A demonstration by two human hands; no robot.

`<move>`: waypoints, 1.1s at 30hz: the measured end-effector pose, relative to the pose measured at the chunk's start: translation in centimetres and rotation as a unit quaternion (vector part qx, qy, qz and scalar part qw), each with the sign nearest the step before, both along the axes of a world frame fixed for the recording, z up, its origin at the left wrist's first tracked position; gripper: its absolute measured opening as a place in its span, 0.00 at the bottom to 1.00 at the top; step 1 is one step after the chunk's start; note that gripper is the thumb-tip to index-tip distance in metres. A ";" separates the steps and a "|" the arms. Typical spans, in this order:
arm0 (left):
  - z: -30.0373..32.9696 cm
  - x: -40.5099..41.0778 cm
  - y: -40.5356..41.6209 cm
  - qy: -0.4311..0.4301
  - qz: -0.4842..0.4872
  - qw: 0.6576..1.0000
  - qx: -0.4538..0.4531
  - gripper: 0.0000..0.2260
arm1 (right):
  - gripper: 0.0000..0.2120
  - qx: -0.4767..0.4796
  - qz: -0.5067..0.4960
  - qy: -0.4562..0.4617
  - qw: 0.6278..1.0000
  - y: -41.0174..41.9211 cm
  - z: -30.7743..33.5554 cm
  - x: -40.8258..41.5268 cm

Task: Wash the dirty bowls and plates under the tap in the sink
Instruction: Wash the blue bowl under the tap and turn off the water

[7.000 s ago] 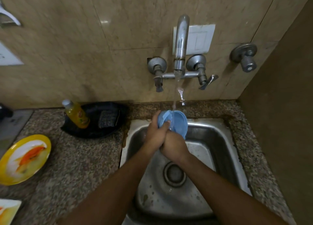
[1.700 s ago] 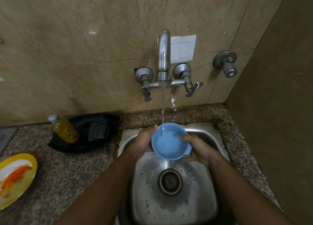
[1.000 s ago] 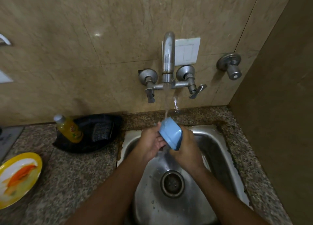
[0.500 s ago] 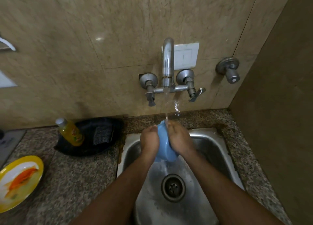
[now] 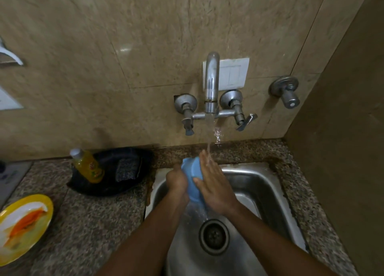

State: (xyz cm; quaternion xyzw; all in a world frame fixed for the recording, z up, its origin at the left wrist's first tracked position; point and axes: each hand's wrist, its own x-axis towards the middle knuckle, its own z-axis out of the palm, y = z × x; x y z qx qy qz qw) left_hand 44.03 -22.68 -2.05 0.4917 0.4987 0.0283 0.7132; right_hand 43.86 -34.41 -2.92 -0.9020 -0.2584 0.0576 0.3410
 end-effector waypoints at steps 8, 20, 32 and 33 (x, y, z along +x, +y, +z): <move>1.9 0.4 -0.1 -0.019 -0.042 0.999 -0.007 0.18 | 0.35 -0.005 0.039 -0.024 0.999 -2.6 -0.6 0.0; 2.8 0.9 -1.5 -0.109 -0.172 0.976 0.079 0.18 | 0.23 -0.097 -0.003 -0.210 0.973 -0.5 2.1 1.0; 3.6 -0.6 -1.7 -0.123 -0.067 0.981 -0.135 0.14 | 0.21 0.168 -0.058 -0.036 0.983 -5.4 -0.6 0.6; 3.4 -0.8 -1.9 -0.130 -0.067 0.979 -0.141 0.13 | 0.17 0.273 -0.188 0.055 0.942 -5.5 -0.6 1.0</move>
